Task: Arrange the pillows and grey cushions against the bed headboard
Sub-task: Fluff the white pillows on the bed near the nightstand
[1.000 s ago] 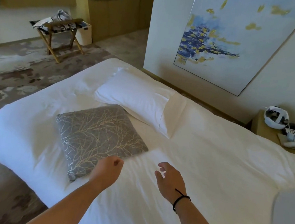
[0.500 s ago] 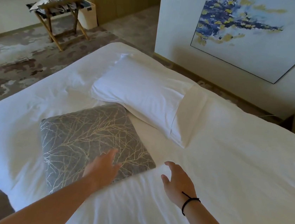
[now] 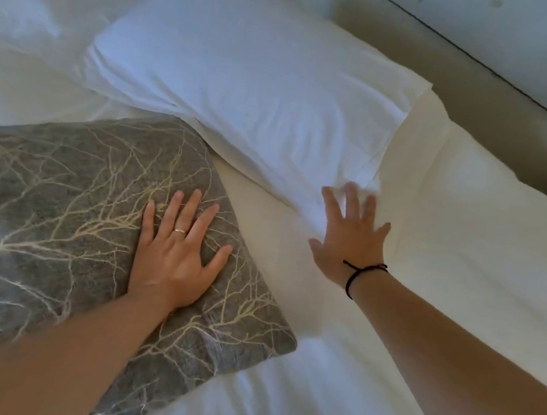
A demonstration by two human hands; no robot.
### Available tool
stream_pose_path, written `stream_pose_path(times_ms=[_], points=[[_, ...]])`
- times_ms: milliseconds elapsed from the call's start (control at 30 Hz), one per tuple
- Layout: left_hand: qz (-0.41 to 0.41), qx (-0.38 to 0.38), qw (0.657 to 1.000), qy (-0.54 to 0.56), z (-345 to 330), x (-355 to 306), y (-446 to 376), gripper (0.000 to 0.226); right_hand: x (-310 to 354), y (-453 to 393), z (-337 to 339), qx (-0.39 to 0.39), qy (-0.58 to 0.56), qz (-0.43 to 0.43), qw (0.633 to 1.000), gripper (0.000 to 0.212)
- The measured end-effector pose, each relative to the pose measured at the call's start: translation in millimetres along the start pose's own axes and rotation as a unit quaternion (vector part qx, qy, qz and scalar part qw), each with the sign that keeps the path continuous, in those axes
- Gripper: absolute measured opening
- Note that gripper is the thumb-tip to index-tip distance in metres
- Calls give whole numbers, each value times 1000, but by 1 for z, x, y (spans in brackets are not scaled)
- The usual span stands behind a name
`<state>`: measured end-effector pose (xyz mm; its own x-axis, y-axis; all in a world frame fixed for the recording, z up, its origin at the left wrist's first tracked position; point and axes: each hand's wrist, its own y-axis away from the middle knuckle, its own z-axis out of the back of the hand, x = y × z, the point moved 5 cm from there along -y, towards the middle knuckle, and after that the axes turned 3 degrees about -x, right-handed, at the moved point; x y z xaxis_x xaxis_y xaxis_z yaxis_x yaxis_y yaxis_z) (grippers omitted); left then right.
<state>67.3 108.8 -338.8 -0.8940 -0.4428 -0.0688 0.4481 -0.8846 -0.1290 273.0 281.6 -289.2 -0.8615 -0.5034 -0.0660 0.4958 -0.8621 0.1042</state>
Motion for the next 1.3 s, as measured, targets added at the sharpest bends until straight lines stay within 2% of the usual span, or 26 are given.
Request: stream_pose_path(times_ms=[167,300,400,533,700,867,933,1000,1167,1300], points=[[-14,-41,999,10,-24,3,-5,72,-11,-46,-41,-2,86,-15,996,96],[-26,-56,998,16,-31,3,-6,72,-21,-61,-49,-25,93,18,995,90],[-27,-59,998,25,-31,2,-8,72,-29,-75,-42,-33,24,39,998,83],[-28,-51,998,26,-34,3,-8,72,-27,-74,-26,-58,-128,14,990,59],[-3,3,1000,30,-17,-1,-10,75,-8,-38,16,-16,-155,-1,988,70],[10,73,992,99,39,-5,3,104,49,50,67,72,-314,-5,947,82],[-23,83,983,163,76,-15,18,110,60,91,89,84,-384,-28,919,88],[-78,72,976,192,117,-30,40,106,58,138,111,83,-424,-62,900,92],[-228,85,953,180,219,-96,99,90,5,272,174,60,-501,-152,850,88],[-356,28,921,155,297,-150,153,84,-48,376,226,58,-513,-199,833,88]])
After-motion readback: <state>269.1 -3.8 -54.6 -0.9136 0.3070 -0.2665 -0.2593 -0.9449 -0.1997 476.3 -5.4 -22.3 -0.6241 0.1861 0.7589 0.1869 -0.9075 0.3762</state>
